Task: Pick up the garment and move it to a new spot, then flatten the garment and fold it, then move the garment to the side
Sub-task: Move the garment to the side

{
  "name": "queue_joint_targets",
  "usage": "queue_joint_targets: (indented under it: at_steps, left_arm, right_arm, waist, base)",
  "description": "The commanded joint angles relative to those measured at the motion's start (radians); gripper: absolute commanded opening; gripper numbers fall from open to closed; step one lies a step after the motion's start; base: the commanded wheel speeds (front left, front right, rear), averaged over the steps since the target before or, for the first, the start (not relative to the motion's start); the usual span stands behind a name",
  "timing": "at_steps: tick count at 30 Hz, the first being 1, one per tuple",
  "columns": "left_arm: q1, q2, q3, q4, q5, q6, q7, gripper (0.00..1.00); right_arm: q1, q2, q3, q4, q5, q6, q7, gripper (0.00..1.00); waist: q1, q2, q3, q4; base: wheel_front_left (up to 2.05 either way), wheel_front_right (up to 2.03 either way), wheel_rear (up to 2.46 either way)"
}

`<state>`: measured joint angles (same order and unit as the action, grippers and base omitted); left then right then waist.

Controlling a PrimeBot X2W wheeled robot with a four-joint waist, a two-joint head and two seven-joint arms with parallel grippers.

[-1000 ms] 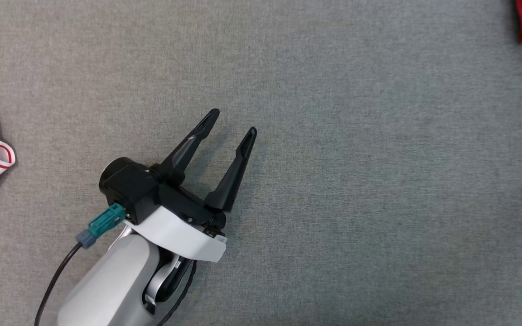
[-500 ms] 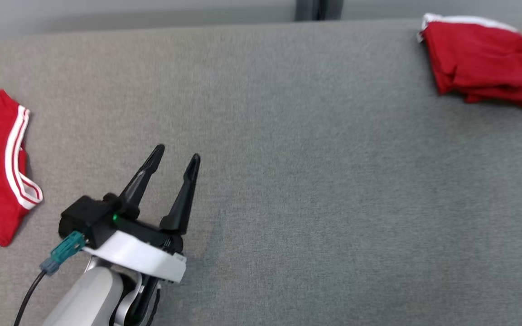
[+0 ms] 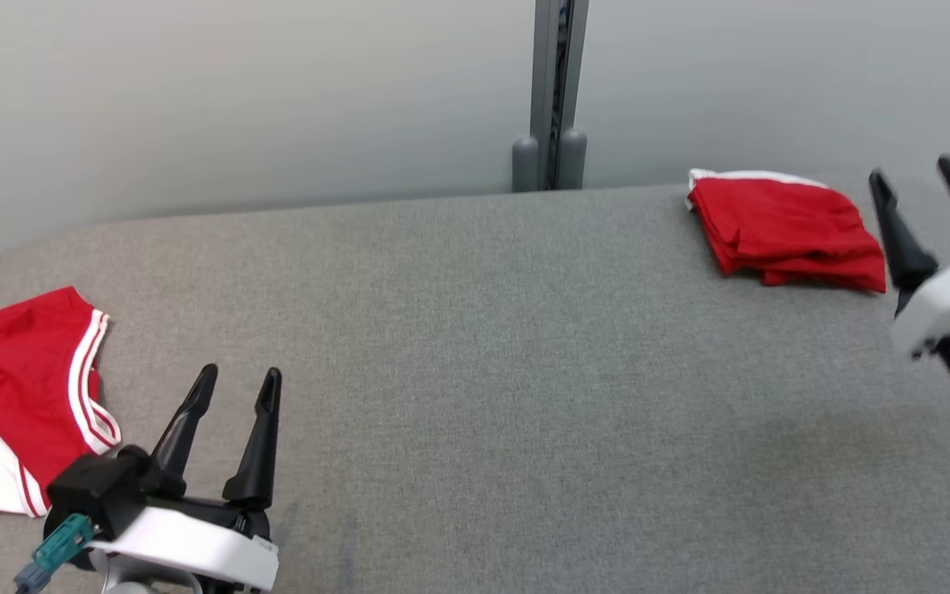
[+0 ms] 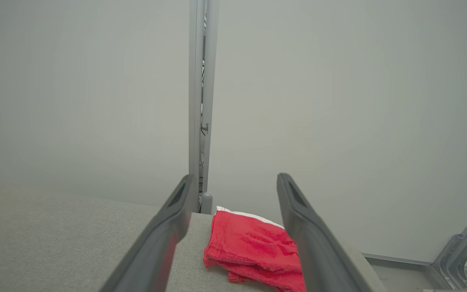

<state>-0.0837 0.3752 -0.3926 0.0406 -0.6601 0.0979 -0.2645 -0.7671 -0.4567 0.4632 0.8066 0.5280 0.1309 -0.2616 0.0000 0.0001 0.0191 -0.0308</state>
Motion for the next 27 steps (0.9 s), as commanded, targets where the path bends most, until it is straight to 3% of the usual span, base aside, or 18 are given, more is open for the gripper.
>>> queue_joint_targets:
  at_steps: [1, 15, 21, 27]
  left_arm:
    - [0.012, 0.007, 0.013, -0.006, -0.002, 0.007, 0.0, 1.0]
    - [0.106, -0.041, 0.114, 0.0, 0.043, 0.014, 0.0, 1.0]
    - [0.132, -0.088, 0.172, 0.011, 0.101, 0.0, 0.0, 1.0]
    - [0.148, -0.151, 0.224, 0.033, 0.163, -0.036, 0.0, 1.0]
  right_arm:
    - [0.041, -0.001, -0.025, -0.029, -0.017, 0.0, -0.003, 1.0]
    - [0.556, 0.157, -0.353, -0.492, -0.194, 0.0, -0.004, 1.0]
    - [0.7, 0.235, -0.453, -0.605, -0.22, 0.0, -0.004, 1.0]
    - [0.777, 0.283, -0.475, -0.656, -0.23, 0.0, -0.004, 1.0]
  waist:
    - [0.0, -0.0001, -0.028, -0.001]
    - [0.0, -0.0001, -0.076, 0.003]
    - [0.0, -0.0001, -0.082, 0.013]
    - [0.0, -0.0001, -0.079, 0.021]
  base:
    - [0.0, 0.0, 0.0]
    - [0.0, 0.0, 0.0]
    - [0.0, 0.0, 0.0]
    - [0.0, 0.0, 0.0]
